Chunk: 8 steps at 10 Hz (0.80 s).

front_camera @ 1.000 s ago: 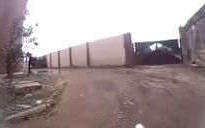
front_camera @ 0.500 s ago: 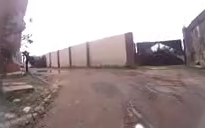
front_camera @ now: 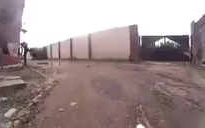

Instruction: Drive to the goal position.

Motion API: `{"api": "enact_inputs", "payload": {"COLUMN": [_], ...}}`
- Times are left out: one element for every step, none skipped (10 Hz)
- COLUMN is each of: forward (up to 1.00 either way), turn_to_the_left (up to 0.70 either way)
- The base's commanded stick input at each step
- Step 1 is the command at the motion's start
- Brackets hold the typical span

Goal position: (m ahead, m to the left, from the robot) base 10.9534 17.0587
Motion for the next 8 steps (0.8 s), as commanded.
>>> {"api": "enact_inputs", "payload": {"forward": [0.50, 0.50, 0.50, 0.50, 0.50, 0.50, 0.50, 0.50], "turn_to_the_left": [0.00, 0.00, 0.00, 0.00, 0.00, 0.07, 0.50, 0.50]}}
